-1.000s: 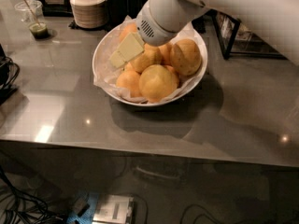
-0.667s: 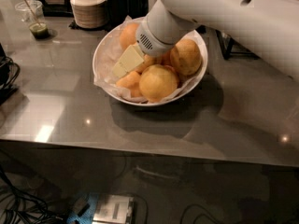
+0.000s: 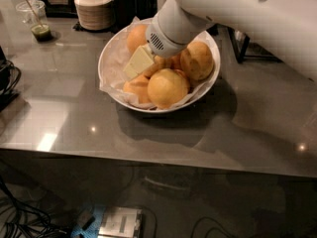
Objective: Pick orange from white bowl
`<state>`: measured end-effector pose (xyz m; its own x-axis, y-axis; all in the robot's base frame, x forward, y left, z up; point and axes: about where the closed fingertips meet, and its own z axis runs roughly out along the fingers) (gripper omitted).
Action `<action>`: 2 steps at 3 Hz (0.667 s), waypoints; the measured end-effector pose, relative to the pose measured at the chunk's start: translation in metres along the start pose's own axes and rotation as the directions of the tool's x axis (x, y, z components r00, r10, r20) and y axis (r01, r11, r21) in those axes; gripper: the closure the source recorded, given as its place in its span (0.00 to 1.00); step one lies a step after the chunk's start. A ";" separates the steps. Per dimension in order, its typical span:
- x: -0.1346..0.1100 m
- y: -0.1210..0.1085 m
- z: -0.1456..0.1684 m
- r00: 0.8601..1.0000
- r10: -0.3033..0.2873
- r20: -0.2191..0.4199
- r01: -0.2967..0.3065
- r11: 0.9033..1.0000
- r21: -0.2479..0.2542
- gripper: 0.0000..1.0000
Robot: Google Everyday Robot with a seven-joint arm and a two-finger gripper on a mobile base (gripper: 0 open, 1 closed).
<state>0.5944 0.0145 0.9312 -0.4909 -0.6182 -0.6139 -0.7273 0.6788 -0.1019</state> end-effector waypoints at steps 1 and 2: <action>0.000 0.000 0.000 1.000 0.000 0.000 0.000 1.000 0.000 0.42; 0.000 0.000 0.000 1.000 0.000 0.000 0.000 1.000 0.000 0.65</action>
Offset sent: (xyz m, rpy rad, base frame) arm 0.0000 0.0000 0.0000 0.0000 0.0000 0.0000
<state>0.5943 0.0145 0.9312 -0.4909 -0.6182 -0.6139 -0.7273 0.6788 -0.1019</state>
